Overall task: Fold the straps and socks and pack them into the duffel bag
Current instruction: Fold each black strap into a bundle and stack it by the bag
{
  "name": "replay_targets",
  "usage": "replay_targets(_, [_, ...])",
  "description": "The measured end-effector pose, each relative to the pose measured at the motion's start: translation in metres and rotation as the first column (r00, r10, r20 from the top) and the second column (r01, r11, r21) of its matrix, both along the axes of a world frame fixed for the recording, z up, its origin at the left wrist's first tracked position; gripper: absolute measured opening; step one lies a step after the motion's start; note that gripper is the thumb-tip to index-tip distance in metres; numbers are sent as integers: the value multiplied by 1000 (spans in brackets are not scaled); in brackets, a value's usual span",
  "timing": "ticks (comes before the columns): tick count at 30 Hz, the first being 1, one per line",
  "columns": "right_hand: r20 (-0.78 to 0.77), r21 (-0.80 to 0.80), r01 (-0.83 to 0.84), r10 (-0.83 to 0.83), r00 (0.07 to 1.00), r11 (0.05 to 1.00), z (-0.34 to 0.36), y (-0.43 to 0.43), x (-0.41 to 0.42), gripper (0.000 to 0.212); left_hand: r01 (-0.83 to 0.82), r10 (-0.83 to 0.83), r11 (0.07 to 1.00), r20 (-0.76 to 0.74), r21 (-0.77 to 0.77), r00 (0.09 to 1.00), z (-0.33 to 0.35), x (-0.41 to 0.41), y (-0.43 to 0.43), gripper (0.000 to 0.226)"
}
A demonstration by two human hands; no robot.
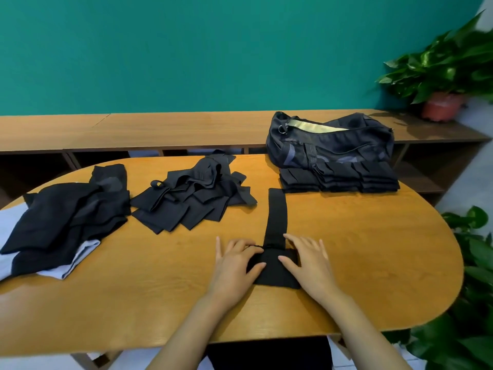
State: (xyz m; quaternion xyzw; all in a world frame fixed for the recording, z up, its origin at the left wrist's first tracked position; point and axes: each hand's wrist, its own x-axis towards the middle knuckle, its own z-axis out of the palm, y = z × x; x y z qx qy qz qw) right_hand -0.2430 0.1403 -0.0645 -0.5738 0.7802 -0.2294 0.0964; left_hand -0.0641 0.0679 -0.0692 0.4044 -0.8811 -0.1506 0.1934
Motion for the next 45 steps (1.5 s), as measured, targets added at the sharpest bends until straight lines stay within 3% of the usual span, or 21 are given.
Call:
replay_targets(8, [7, 70, -50, 50, 999, 996, 0, 37, 2, 52, 21, -20, 999, -22, 42, 1000, -4, 11, 32, 37])
replay_targets(14, [46, -20, -33, 34, 998, 999, 0, 38, 2, 43, 30, -29, 997, -24, 77, 999, -2, 14, 35, 35])
replay_targets(19, [-83, 3, 7, -7, 997, 1000, 10, 1, -21, 43, 31, -27, 998, -83, 53, 996, 13, 0, 5, 30])
replay_targets(25, [-306, 60, -9, 27, 952, 998, 28, -64, -59, 57, 78, -75, 997, 104, -21, 992, 41, -57, -60, 36])
replay_targets(30, [-529, 111, -117, 158, 834, 987, 45, -110, -89, 71, 190, -184, 982, 281, 4, 942, 43, -101, -95, 50])
replay_targets(33, [-587, 219, -231, 317, 745, 948, 47, -133, -105, 75, 280, -265, 960, 377, 17, 887, 34, -108, -108, 55])
replay_targets(36, [-583, 344, -219, 390, 712, 913, 43, -149, -113, 66, 326, -284, 945, 436, -23, 854, 23, -103, -113, 55])
replay_targets(41, [-677, 306, -152, 327, 659, 940, 34, -164, -110, 48, 333, -246, 936, 466, -113, 850, 20, -88, -104, 55])
replay_targets(45, [-694, 260, -25, 205, 690, 965, 30, -177, -97, 46, 307, -190, 939, 509, -155, 840, 21, -85, -98, 56])
